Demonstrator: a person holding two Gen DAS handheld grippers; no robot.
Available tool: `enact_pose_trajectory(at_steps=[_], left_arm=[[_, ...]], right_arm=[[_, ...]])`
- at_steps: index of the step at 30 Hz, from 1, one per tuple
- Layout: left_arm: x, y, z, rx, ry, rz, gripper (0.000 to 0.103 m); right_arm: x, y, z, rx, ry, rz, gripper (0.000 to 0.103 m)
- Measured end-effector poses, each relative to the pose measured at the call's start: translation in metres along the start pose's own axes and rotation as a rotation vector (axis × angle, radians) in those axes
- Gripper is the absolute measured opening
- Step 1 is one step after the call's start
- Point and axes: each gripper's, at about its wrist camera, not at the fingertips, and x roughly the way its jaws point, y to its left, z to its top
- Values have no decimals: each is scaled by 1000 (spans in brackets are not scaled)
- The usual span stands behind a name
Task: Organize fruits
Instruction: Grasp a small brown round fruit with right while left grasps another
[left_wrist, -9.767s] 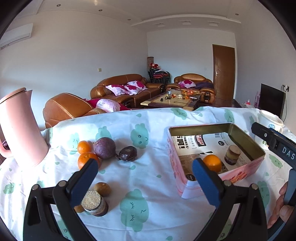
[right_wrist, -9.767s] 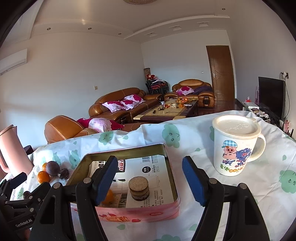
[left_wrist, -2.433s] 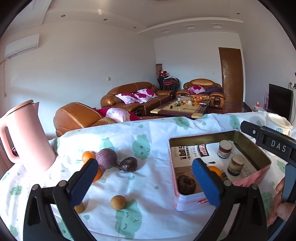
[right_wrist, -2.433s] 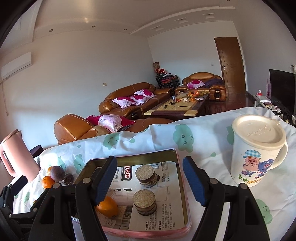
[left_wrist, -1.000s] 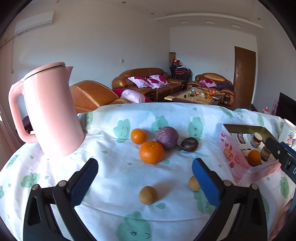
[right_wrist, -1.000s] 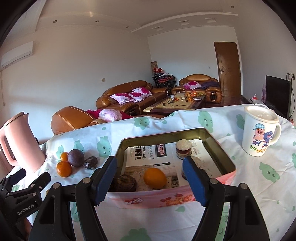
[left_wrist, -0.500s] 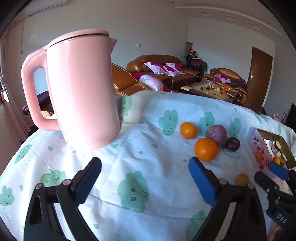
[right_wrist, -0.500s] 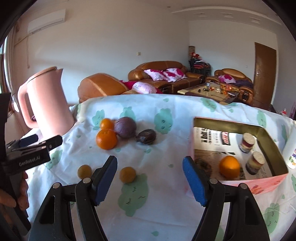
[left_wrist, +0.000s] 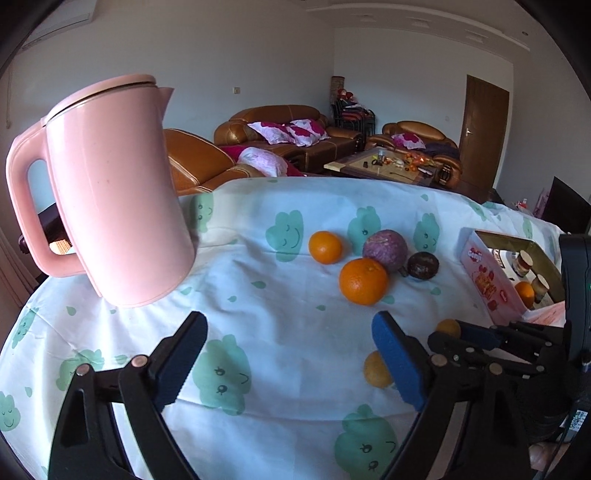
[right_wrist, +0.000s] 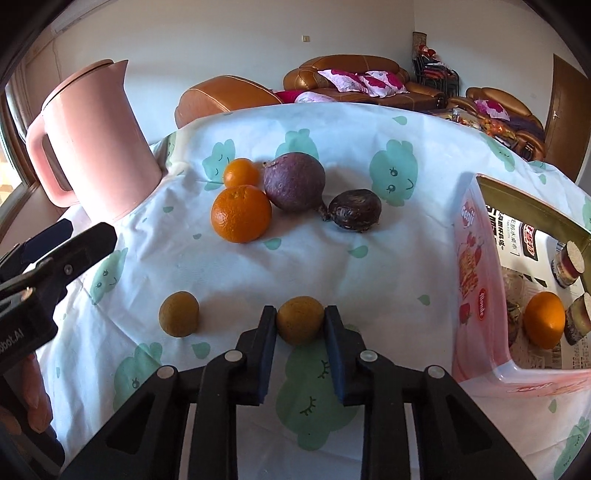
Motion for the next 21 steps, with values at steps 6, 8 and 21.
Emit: enact_pose_trajectory(at_steps=[6,8,21], left_arm=[[6,-27,-5,67,36,-122,74],[15,-38,-9,101,75,-134,63],[34,-48,-19,106,167,-147,28]], right_arm=[[-44,-9,-10,44,-193,-33,28],[-51,-12,-13,54,-216,-44,28],[-54,-12,-14,56,-228,-43,28]])
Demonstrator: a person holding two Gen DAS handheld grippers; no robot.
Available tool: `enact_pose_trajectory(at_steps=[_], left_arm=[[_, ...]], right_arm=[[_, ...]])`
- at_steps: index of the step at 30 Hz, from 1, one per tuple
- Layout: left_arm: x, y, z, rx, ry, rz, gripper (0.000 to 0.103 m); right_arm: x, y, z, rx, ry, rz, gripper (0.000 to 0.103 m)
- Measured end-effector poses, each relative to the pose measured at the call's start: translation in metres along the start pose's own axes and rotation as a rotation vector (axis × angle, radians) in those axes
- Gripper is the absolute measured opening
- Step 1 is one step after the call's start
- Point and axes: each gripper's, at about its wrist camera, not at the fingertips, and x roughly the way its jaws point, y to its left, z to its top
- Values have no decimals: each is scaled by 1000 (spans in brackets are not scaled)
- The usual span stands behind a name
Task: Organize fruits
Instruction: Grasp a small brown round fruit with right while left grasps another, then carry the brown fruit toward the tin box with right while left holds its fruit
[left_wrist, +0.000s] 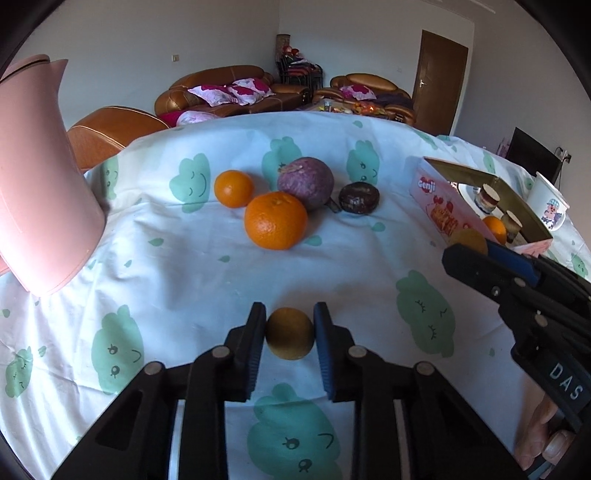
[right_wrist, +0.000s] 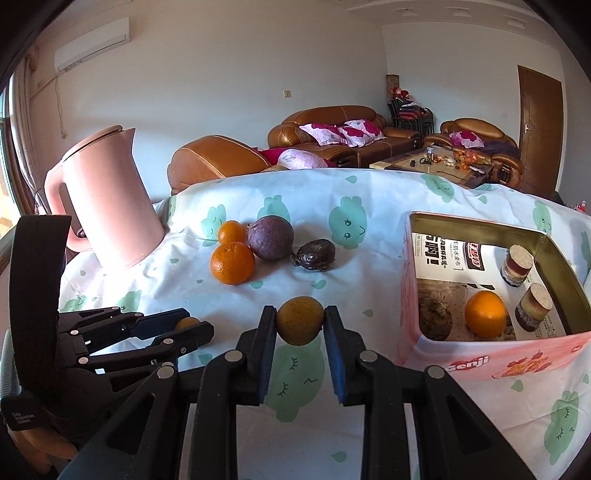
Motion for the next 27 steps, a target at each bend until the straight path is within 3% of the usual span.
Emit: enact_pose_trajectory(at_steps=[4,11,18,27], left_arm=[[-16,4,0,-19,-84,55,28],[-51,-3,0,-10,-323,196,28],[-56,-4,1,-41,-351,235,28],[-51,-25,-1,-79,-327,202,28]], right_arm=[[-5,3,0,-15,-28,-10,28],[-33,2,6,-42,-177,-75,28],[-36,-4,9,-59,-182,-81,28],[-43,-27,8,-78,-180,-96,28]])
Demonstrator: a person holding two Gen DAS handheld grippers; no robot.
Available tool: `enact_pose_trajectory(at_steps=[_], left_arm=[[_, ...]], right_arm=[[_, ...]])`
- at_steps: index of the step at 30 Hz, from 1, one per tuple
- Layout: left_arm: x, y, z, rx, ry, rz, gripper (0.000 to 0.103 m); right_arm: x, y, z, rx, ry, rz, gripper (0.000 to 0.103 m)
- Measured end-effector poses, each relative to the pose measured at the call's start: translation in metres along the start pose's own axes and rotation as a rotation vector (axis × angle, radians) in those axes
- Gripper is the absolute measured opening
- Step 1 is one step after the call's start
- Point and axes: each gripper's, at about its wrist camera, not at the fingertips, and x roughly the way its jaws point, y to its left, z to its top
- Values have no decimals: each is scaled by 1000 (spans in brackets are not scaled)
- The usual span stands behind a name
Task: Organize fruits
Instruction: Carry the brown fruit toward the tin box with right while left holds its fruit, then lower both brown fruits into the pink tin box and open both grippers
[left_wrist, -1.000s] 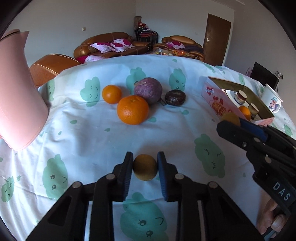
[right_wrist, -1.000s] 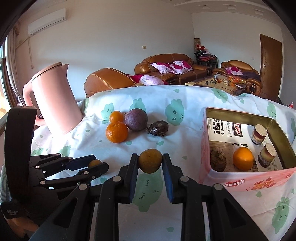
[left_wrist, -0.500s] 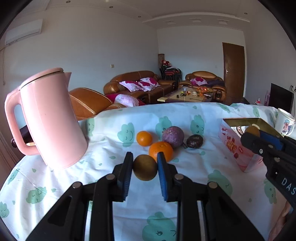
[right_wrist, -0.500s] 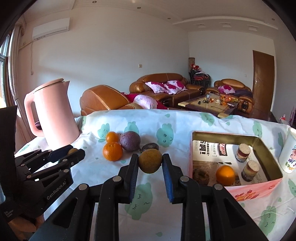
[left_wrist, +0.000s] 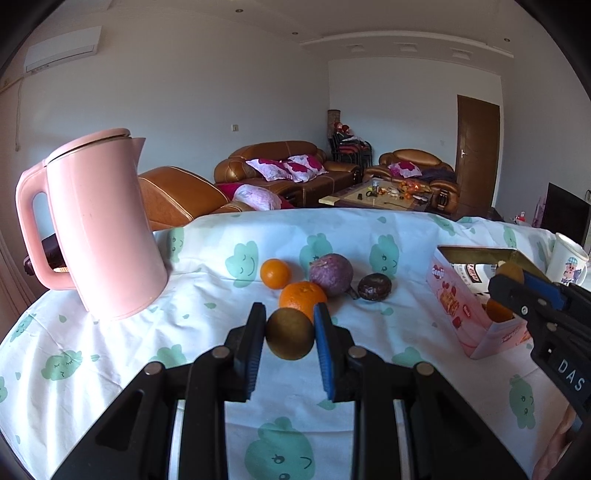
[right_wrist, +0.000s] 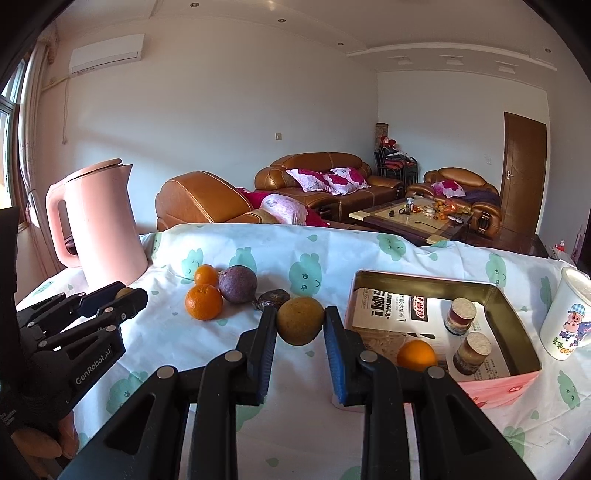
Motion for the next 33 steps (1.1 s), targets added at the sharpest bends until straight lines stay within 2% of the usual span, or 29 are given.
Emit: enact_pose_trajectory(at_steps=[16,26,33], left_arm=[[6,-83,18,54,-13,-63,28],[19,-137,35,81,-26,-141,28],[32,-172,44,95,-23,-187,28]], right_arm=[[-8,-88,4,76,-17,-102,28],[-6,-144,9,136,-15,-176,28],[1,-169,11,132,-3,-234,28]])
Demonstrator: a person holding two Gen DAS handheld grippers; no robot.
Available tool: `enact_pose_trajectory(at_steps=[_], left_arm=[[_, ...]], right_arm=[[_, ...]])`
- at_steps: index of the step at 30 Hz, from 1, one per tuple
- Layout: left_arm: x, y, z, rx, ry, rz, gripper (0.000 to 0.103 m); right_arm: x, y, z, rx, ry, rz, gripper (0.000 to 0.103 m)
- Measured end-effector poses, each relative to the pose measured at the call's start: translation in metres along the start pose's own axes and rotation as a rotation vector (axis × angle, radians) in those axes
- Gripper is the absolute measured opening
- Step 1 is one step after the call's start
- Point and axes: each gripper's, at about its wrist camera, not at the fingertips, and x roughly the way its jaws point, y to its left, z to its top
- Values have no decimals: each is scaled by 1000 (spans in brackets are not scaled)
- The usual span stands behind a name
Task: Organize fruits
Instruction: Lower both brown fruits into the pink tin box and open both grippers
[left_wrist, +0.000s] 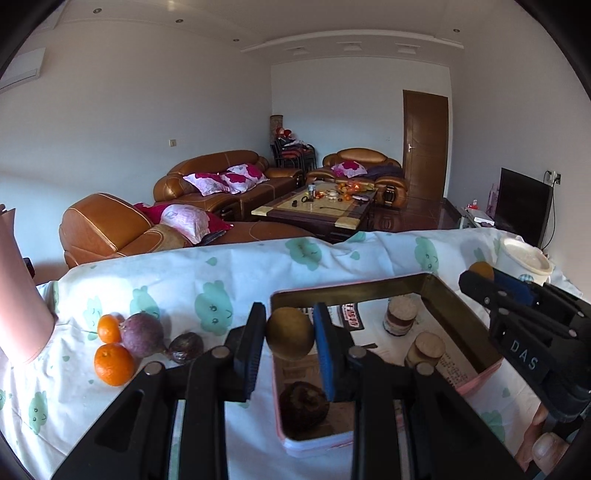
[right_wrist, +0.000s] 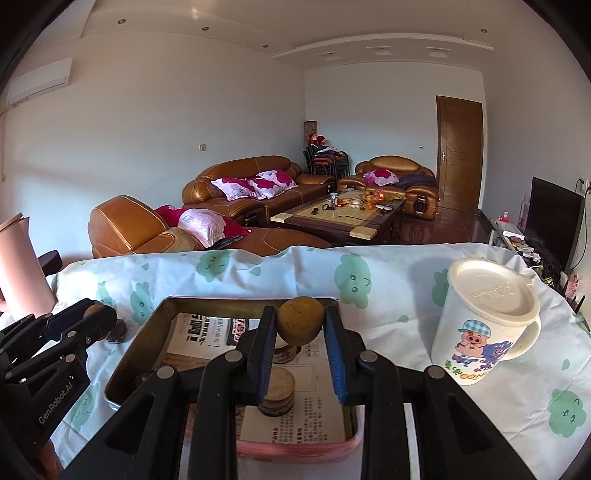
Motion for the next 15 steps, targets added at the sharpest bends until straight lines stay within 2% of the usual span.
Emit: enact_pose_trajectory(at_steps=[6,15], left_arm=[[20,-15,2,9,32,-9,28],[39,-13,-6,1,94,-4,28]], right_arm=[[17,-4,-1,-6,54,3,28],[38,7,-10,-22,145,90,28]])
